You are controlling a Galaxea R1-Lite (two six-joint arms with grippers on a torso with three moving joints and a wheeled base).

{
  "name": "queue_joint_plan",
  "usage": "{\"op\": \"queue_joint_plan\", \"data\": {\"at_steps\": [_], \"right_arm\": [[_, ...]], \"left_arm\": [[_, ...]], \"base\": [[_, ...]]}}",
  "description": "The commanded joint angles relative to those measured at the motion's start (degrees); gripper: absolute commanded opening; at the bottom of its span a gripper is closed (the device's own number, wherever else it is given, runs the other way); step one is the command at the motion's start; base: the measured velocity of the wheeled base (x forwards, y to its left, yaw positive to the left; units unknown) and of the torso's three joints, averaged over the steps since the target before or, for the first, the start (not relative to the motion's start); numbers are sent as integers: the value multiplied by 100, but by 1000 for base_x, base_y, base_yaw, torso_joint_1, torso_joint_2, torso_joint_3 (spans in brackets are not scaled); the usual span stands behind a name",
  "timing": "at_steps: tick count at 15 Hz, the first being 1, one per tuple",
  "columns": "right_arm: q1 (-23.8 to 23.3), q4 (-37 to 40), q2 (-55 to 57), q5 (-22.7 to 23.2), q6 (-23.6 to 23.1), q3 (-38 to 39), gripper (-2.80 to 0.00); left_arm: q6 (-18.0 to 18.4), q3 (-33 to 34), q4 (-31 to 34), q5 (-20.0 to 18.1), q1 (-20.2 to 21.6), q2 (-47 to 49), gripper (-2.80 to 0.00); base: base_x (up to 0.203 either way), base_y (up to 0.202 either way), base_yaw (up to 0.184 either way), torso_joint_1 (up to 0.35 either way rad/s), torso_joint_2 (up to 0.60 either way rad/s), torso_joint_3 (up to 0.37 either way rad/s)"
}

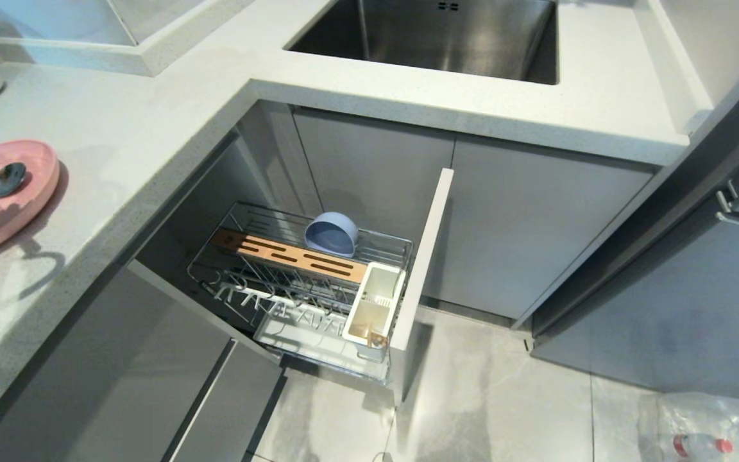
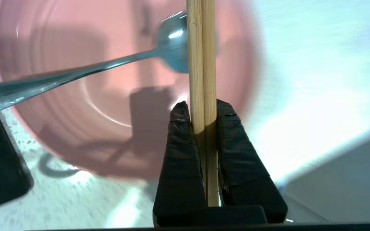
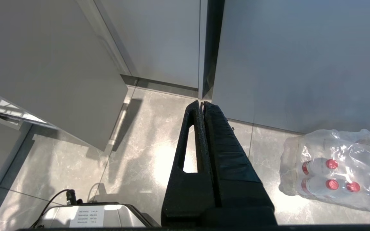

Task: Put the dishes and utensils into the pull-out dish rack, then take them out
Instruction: Pick up the chopsticks and place it in the cupboard

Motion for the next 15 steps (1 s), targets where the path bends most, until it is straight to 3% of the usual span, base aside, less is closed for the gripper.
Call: {"op": "queue_joint_plan", "data": {"at_steps": [1,3,6,10,13,15], "right_arm": [[0,-2,9,0,1,0,-280],[0,-2,9,0,1,0,-280],[0,-2,9,0,1,0,-280],[0,-2,9,0,1,0,-280],[0,-2,9,0,1,0,-280],[0,-2,9,0,1,0,-280]], "left_arm": [[-19,-222,14,-2,-238,-579,-280],[-17,-307,8,-27,-843,-953,-280],[-30,-238,39,-288,-2103,-1430,-280],[-56,-154,641,-711,-3892,-1709,-280],[-69,-132,1279,-1255,-4560,-1579,-280],[-295,-126,1540,-1616,-4880,-1332,-280]], "base": [[0,0,0,0,0,0],[0,0,0,0,0,0],[0,0,0,0,0,0],[0,0,0,0,0,0],[0,0,0,0,0,0],[0,0,0,0,0,0]]}}
